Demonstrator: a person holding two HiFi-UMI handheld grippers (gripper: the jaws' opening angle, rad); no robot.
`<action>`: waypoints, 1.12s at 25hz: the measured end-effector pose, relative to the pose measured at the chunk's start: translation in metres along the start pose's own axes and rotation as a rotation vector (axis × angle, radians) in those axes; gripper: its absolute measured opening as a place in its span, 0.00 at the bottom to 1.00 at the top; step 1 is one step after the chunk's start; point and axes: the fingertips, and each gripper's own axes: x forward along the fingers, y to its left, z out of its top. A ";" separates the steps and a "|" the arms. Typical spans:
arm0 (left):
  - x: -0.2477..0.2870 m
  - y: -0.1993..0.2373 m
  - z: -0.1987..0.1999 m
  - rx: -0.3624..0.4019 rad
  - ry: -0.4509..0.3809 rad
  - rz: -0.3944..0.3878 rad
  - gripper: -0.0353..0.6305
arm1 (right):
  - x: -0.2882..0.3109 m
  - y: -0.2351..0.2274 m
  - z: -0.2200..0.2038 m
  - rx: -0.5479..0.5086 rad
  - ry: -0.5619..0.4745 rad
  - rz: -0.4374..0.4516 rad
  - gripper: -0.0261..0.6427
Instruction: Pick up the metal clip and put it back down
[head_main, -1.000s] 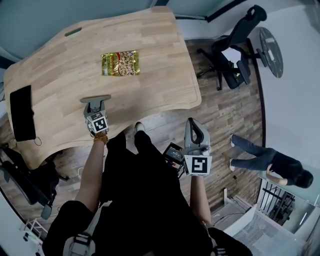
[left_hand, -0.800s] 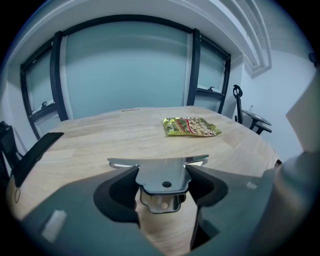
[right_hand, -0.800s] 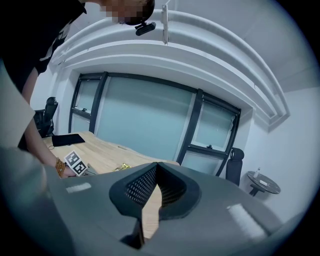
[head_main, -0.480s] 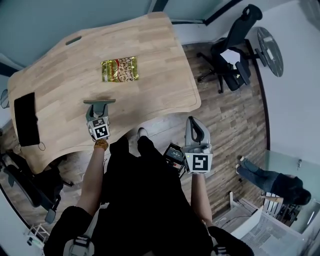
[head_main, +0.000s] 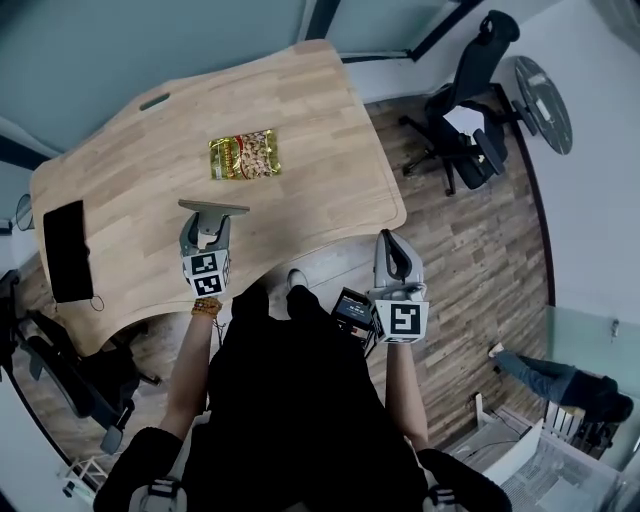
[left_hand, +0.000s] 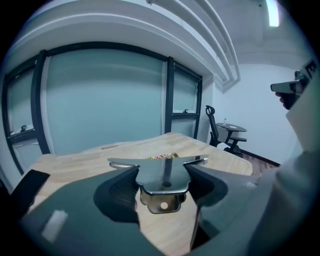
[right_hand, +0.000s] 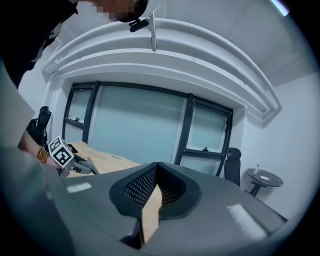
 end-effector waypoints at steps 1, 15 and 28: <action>-0.004 -0.004 0.010 0.002 -0.019 -0.010 0.51 | 0.001 -0.002 0.002 0.005 -0.005 -0.001 0.07; -0.071 -0.065 0.147 0.045 -0.282 -0.123 0.51 | 0.022 0.002 0.019 0.047 -0.083 0.055 0.07; -0.129 -0.074 0.193 0.109 -0.410 -0.020 0.51 | 0.035 0.082 0.082 0.081 -0.261 0.308 0.07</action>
